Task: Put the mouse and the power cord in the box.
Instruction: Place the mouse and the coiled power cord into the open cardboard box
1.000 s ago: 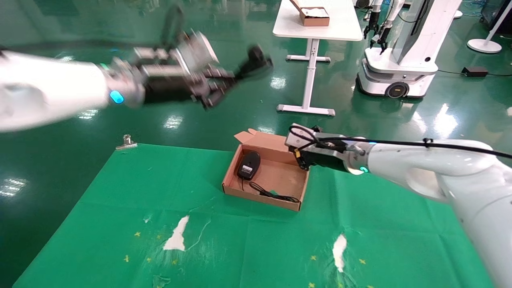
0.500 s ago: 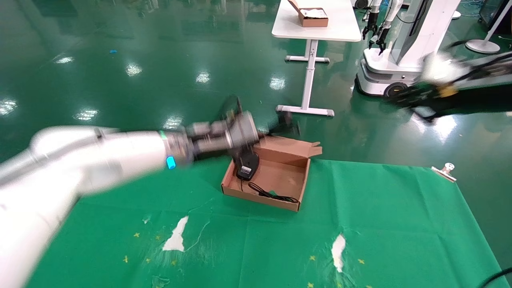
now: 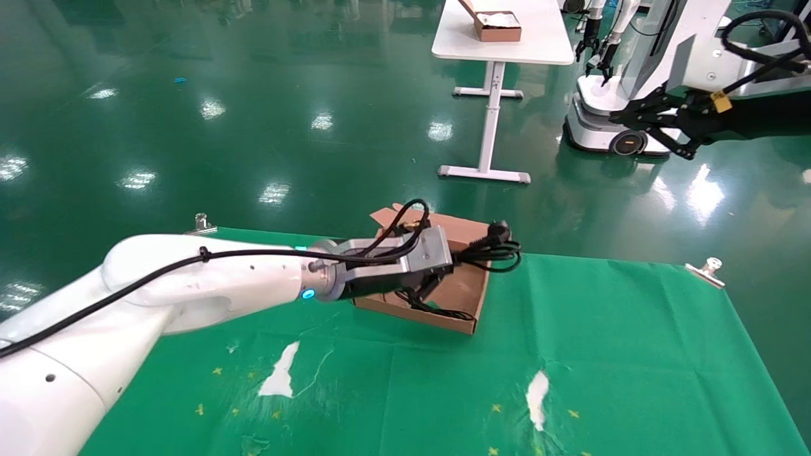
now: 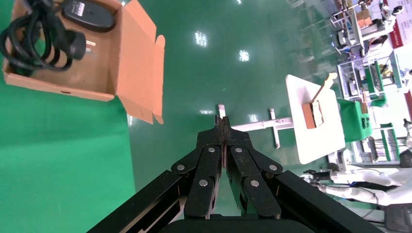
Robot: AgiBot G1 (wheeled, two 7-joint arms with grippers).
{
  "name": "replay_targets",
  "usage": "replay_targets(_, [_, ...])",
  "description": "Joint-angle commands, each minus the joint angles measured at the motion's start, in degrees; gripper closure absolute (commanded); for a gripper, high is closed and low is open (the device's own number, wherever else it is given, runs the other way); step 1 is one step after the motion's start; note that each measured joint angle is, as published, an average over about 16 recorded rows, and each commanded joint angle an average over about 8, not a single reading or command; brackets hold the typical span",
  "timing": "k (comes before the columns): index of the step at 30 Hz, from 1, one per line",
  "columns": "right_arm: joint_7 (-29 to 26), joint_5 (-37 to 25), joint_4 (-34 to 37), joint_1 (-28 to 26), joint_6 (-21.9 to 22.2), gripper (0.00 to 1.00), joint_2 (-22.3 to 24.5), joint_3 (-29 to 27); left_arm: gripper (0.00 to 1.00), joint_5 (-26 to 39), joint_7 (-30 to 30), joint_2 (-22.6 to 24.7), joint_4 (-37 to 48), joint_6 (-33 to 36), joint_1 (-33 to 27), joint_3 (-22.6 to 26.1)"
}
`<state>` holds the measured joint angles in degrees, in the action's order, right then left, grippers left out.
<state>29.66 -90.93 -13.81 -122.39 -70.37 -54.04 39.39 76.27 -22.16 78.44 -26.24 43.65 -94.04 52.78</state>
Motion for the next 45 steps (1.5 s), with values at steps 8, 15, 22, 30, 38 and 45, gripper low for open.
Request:
replay_targets(8, [-5.75,-2.41,-6.96,-1.27,-1.49,0.83,2.74,1.36,0.91,1.18,0.42,-0.03,-0.68,-3.78,-0.04,8.20])
replay_targets(15, [-8.78,-3.47,-10.90,-1.92,-3.03,0.01,4.31,2.02,0.05,0.59,3.66,0.06,0.67,-6.42,0.28,11.19])
replay_targets(22, [-8.65,-3.54,-11.00,-1.87,-3.07,0.00,4.31,2.05,0.00,0.47,3.58,0.09,0.79,-6.52,0.27,11.12])
replay_targets(30, [-9.63,-1.48,-12.52,0.57,-3.34,0.00,4.72,1.04,0.00,-1.28,4.86,-2.20,-1.80,-3.76,1.94,8.38])
replay_targets(38, [-13.75,5.31,-18.85,8.65,-4.94,0.00,6.64,-2.24,0.00,-5.84,8.72,-7.88,-8.07,2.55,6.15,2.17])
replay_targets(45, [-17.53,11.52,-24.65,16.06,-6.41,0.00,8.39,-5.24,0.00,-9.98,12.22,-13.02,-13.75,8.27,9.96,-3.47])
